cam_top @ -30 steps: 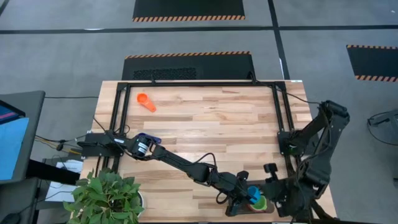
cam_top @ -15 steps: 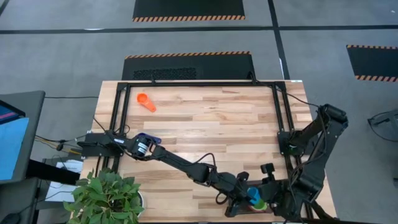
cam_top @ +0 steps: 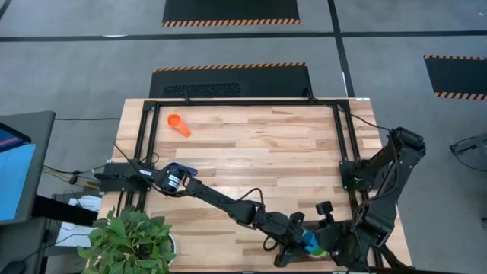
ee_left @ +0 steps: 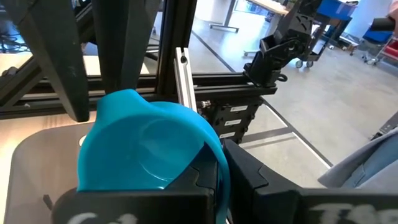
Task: Nest measuring cups in basket
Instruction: Stack the light blue measuring cup on top of the green measuring cup in the black bin
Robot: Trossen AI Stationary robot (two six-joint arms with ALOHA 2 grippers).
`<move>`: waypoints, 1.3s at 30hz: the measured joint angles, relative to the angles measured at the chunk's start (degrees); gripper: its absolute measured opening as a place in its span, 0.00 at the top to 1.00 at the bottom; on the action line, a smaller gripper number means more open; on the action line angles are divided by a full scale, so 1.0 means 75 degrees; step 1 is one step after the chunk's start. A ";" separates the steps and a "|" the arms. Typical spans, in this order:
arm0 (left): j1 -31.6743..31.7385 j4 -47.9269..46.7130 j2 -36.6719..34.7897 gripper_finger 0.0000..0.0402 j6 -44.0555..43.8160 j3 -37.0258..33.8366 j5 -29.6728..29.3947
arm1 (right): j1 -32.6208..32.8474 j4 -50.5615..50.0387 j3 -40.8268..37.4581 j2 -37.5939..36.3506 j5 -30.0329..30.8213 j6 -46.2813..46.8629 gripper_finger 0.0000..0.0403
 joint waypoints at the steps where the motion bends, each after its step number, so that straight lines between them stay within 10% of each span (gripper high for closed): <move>1: 0.0005 -0.0001 0.0000 1.00 0.0000 0.0000 -0.0003 | -0.0018 0.0003 0.0000 0.0000 -0.0003 -0.0005 0.79; 11: 0.0149 -0.0016 0.0000 1.00 -0.0096 0.0000 0.0217 | -0.0024 0.0015 0.0000 0.0000 -0.0134 -0.0039 0.98; 39: 0.0230 0.0098 0.0000 1.00 -0.0423 0.0009 0.0581 | 0.0357 0.0004 0.0000 0.0000 0.0110 -0.0068 1.00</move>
